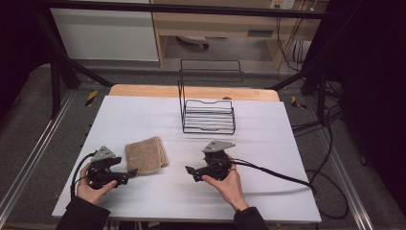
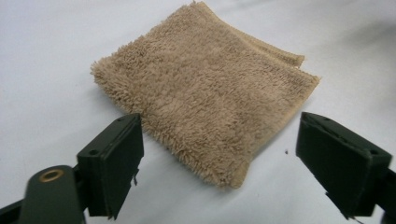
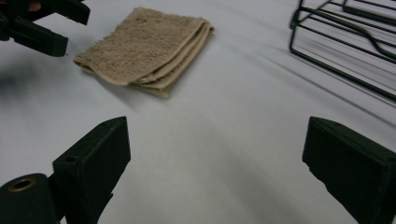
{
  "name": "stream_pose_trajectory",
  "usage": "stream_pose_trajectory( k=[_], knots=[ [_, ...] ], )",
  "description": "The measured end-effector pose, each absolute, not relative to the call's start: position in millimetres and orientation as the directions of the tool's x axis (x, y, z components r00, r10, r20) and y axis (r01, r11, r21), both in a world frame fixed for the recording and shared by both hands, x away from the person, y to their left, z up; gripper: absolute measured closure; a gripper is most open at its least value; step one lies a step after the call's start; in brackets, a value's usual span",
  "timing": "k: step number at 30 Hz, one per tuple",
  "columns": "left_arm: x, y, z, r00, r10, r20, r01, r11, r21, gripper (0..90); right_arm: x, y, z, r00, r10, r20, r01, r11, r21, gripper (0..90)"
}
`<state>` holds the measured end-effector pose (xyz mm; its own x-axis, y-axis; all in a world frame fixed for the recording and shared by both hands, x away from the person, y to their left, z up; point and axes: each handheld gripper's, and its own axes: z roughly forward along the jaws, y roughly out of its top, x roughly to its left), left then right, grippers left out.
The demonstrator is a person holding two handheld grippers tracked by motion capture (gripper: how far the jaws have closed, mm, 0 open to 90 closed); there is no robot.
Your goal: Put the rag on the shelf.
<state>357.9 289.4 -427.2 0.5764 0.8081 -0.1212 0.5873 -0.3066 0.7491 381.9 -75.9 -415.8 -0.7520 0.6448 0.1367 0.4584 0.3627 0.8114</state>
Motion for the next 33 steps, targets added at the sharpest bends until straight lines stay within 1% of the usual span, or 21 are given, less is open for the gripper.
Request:
stream_pose_trajectory(
  k=[3, 7, 8, 11, 12, 13, 14, 15, 16, 17, 18, 19, 20, 21, 22, 23, 24, 25, 29, 30, 33],
  knots=[
    [358.8, 292.3, -428.6, 0.567, 0.816, -0.114, 0.591, -0.306, 0.746, 12.6, 384.6, -63.1, -416.4, -0.755, 0.638, 0.152, 0.467, 0.36, 0.808, 10.6],
    [360.0, 297.3, -430.2, 0.558, 0.821, -0.123, 0.597, -0.293, 0.747, 12.6, 389.1, -43.3, -419.7, -0.767, 0.62, 0.168, 0.471, 0.364, 0.803, 16.7],
    [360.1, 298.6, -430.2, 0.554, 0.823, -0.128, 0.595, -0.284, 0.752, 12.3, 390.8, -32.7, -422.7, -0.771, 0.614, 0.167, 0.469, 0.372, 0.801, 20.6],
    [359.6, 299.4, -430.0, 0.559, 0.819, -0.128, 0.589, -0.283, 0.757, 12.2, 391.5, -24.9, -425.0, -0.775, 0.606, 0.178, 0.474, 0.373, 0.798, 24.0],
    [359.5, 299.2, -430.0, 0.559, 0.819, -0.127, 0.586, -0.282, 0.76, 12.5, 392.2, -15.3, -428.0, -0.781, 0.598, 0.182, 0.476, 0.38, 0.793, 28.9],
    [359.5, 299.2, -430.0, 0.559, 0.819, -0.127, 0.586, -0.282, 0.76, 12.4, 392.2, -15.3, -428.0, -0.781, 0.598, 0.182, 0.476, 0.38, 0.793, 28.9],
    [359.8, 299.1, -430.3, 0.559, 0.82, -0.125, 0.587, -0.285, 0.758, 12.5, 391.9, -6.6, -429.2, -0.785, 0.593, 0.176, 0.472, 0.39, 0.791, 34.7],
    [359.8, 299.1, -430.3, 0.559, 0.82, -0.125, 0.587, -0.285, 0.758, 12.6, 391.9, -6.6, -429.2, -0.785, 0.593, 0.176, 0.472, 0.39, 0.791, 34.7],
    [359.9, 298.9, -430.5, 0.559, 0.82, -0.123, 0.587, -0.286, 0.757, 12.6, 391.8, 0.4, -430.2, -0.785, 0.592, 0.183, 0.476, 0.387, 0.79, 40.5],
    [359.9, 298.9, -430.5, 0.559, 0.82, -0.123, 0.587, -0.286, 0.757, 12.7, 391.8, 0.4, -430.2, -0.785, 0.592, 0.183, 0.476, 0.387, 0.79, 40.5],
    [359.8, 298.7, -430.6, 0.557, 0.821, -0.126, 0.589, -0.283, 0.757, 12.8, 391.9, 8.0, -432.1, -0.785, 0.589, 0.192, 0.485, 0.39, 0.783, 46.6],
    [359.9, 298.9, -430.6, 0.558, 0.821, -0.123, 0.587, -0.286, 0.757, 12.8, 391.9, 8.0, -432.1, -0.785, 0.589, 0.192, 0.485, 0.39, 0.783, 46.6],
    [359.7, 299.4, -430.4, 0.555, 0.823, -0.122, 0.587, -0.284, 0.758, 13.2, 392.4, 15.4, -435.6, -0.783, 0.587, 0.205, 0.498, 0.394, 0.772, 51.4],
    [359.7, 299.4, -430.4, 0.555, 0.823, -0.122, 0.587, -0.284, 0.758, 13.4, 392.4, 15.4, -435.6, -0.783, 0.587, 0.205, 0.498, 0.394, 0.772, 51.4],
    [359.6, 300.1, -430.3, 0.552, 0.825, -0.124, 0.587, -0.279, 0.76, 13.7, 392.8, 19.9, -438.4, -0.782, 0.587, 0.21, 0.504, 0.397, 0.767, 55.6],
    [359.6, 300.1, -430.3, 0.552, 0.825, -0.124, 0.587, -0.279, 0.76, 13.9, 392.8, 19.9, -438.4, -0.782, 0.587, 0.21, 0.504, 0.397, 0.767, 55.6],
    [359.7, 300.6, -430.1, 0.551, 0.825, -0.121, 0.586, -0.279, 0.761, 13.9, 393.9, 22.9, -440.8, -0.773, 0.584, 0.248, 0.53, 0.381, 0.757, 60.5],
    [359.7, 300.6, -430.1, 0.551, 0.825, -0.121, 0.586, -0.279, 0.761, 14.0, 393.9, 22.9, -440.8, -0.773, 0.584, 0.248, 0.53, 0.381, 0.757, 60.5],
    [359.6, 300.6, -430.0, 0.55, 0.826, -0.119, 0.584, -0.279, 0.762, 14.5, 395.6, 24.9, -443.0, -0.767, 0.584, 0.265, 0.548, 0.382, 0.744, 68.4],
    [359.4, 300.1, -430.0, 0.55, 0.827, -0.12, 0.585, -0.278, 0.762, 14.5, 396.9, 25.6, -443.4, -0.761, 0.584, 0.284, 0.561, 0.373, 0.739, 73.1],
    [359.1, 299.6, -429.9, 0.55, 0.827, -0.12, 0.584, -0.278, 0.763, 14.7, 397.9, 26.1, -443.6, -0.757, 0.578, 0.305, 0.572, 0.36, 0.737, 76.5]
  ],
)
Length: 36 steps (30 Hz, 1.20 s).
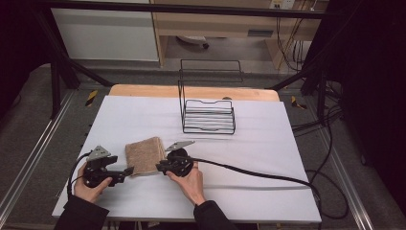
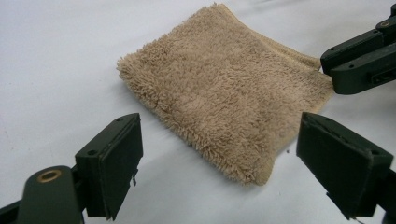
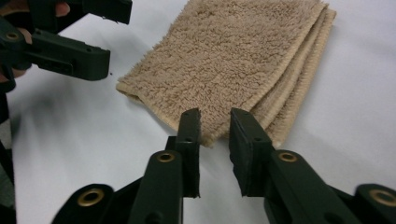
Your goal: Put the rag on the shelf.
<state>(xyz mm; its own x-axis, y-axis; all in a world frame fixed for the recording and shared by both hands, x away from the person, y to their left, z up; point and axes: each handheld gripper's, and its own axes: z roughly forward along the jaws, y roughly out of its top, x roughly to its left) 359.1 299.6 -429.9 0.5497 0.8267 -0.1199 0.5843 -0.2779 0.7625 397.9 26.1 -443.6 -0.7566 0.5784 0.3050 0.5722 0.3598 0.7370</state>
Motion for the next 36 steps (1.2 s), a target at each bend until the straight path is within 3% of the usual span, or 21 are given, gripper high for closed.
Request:
stream_pose_trajectory(
  k=[7, 18, 26, 32, 33, 36],
  knots=[
    [358.9, 299.9, -429.5, 0.549, 0.828, -0.116, 0.582, -0.279, 0.764, 15.2, 400.4, 27.0, -443.0, -0.754, 0.572, 0.323, 0.58, 0.349, 0.736, 89.5],
    [358.3, 299.7, -428.6, 0.55, 0.827, -0.113, 0.577, -0.278, 0.768, 15.5, 410.9, 21.7, -428.1, -0.746, 0.594, 0.3, 0.563, 0.323, 0.761, 90.0],
    [357.8, 295.3, -429.9, 0.548, 0.829, -0.112, 0.585, -0.284, 0.76, 16.9, 424.9, 19.7, -433.3, -0.735, 0.633, 0.243, 0.563, 0.371, 0.739, 90.0],
    [358.0, 294.0, -430.3, 0.546, 0.83, -0.114, 0.584, -0.28, 0.761, 17.1, 418.4, 16.4, -413.5, -0.787, 0.583, 0.201, 0.459, 0.335, 0.823, 90.0],
    [357.8, 294.1, -430.1, 0.546, 0.83, -0.114, 0.584, -0.279, 0.762, 17.3, 416.4, 17.0, -406.9, -0.809, 0.567, 0.157, 0.412, 0.356, 0.839, 90.0],
    [357.4, 293.7, -430.0, 0.545, 0.83, -0.115, 0.585, -0.278, 0.762, 17.7, 416.2, 17.3, -409.4, -0.807, 0.574, 0.139, 0.418, 0.389, 0.821, 90.0]
  ],
)
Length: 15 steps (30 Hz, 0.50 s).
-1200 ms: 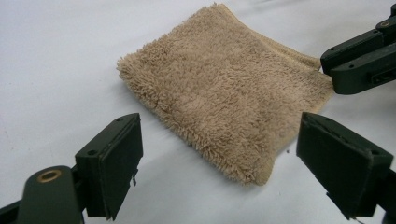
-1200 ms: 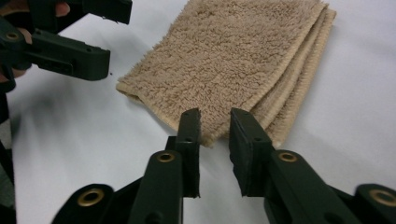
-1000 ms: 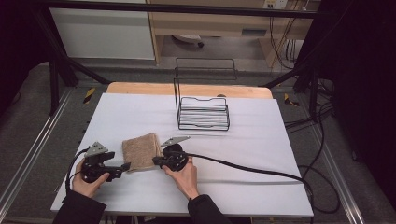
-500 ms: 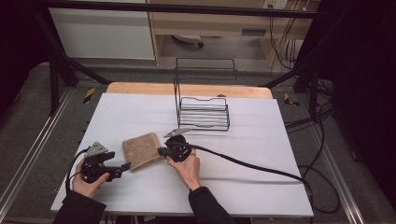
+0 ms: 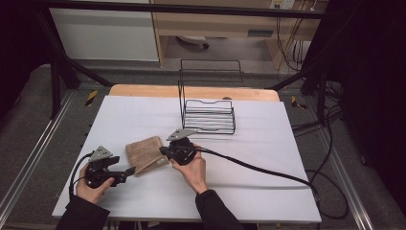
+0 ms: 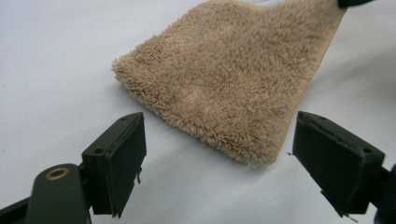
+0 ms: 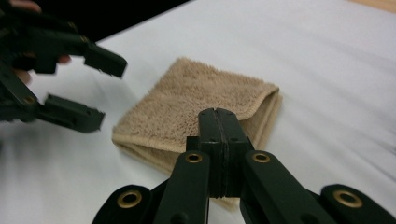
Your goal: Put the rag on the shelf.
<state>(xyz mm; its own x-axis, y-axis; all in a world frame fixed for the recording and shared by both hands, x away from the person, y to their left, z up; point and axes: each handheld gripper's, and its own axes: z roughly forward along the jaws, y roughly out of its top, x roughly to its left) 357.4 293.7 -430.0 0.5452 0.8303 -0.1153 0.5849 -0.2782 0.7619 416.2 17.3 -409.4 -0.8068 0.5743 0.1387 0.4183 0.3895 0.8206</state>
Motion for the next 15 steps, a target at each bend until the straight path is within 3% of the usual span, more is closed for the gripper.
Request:
stream_pose_trajectory(
  k=[3, 10, 14, 15],
  knots=[
    [357.0, 291.5, -430.8, 0.545, 0.829, -0.124, 0.589, -0.273, 0.761, 21.0, 420.8, 19.6, -431.1, -0.788, 0.607, 0.099, 0.458, 0.472, 0.753, 90.0],
    [358.3, 283.7, -434.0, 0.528, 0.838, -0.135, 0.609, -0.263, 0.749, 25.9, 423.8, 21.7, -443.0, -0.769, 0.634, 0.079, 0.476, 0.485, 0.733, 90.0],
    [360.7, 280.2, -437.4, 0.5, 0.855, -0.139, 0.636, -0.254, 0.729, 30.0, 423.4, 20.1, -436.7, -0.762, 0.642, 0.08, 0.473, 0.468, 0.746, 81.6],
    [361.4, 278.2, -438.9, 0.498, 0.857, -0.135, 0.643, -0.26, 0.72, 33.1, 423.2, 20.7, -433.5, -0.767, 0.634, 0.101, 0.463, 0.437, 0.771, 75.8]
  ],
)
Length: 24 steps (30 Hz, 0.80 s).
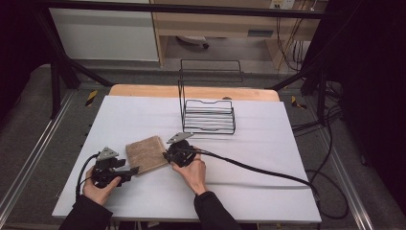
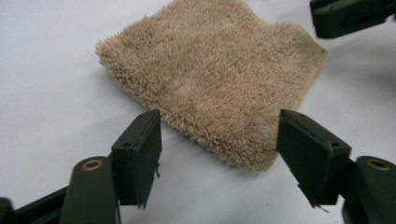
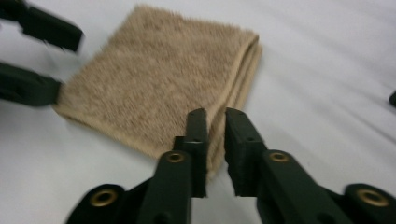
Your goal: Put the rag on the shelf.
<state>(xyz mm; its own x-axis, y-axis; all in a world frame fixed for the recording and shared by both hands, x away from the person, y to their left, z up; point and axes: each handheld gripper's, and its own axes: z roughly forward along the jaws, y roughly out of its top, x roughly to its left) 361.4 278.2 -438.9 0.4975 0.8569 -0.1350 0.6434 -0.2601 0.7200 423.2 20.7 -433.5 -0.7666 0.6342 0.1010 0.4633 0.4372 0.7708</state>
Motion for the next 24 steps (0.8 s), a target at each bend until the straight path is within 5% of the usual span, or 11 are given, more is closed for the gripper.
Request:
stream_pose_trajectory(
  k=[4, 13, 24],
  knots=[
    [361.6, 275.4, -440.8, 0.497, 0.857, -0.137, 0.651, -0.264, 0.711, 42.7, 426.7, 23.9, -435.8, -0.773, 0.615, 0.155, 0.479, 0.405, 0.779, 62.9],
    [362.8, 272.0, -445.0, 0.5, 0.848, -0.178, 0.681, -0.258, 0.685, 61.3, 433.3, 25.9, -452.7, -0.764, 0.628, 0.15, 0.516, 0.453, 0.727, 61.7],
    [365.2, 268.5, -444.4, 0.493, 0.845, -0.21, 0.705, -0.246, 0.666, 82.0, 431.8, 26.7, -451.5, -0.743, 0.631, 0.226, 0.574, 0.425, 0.7, 85.0]
  ],
)
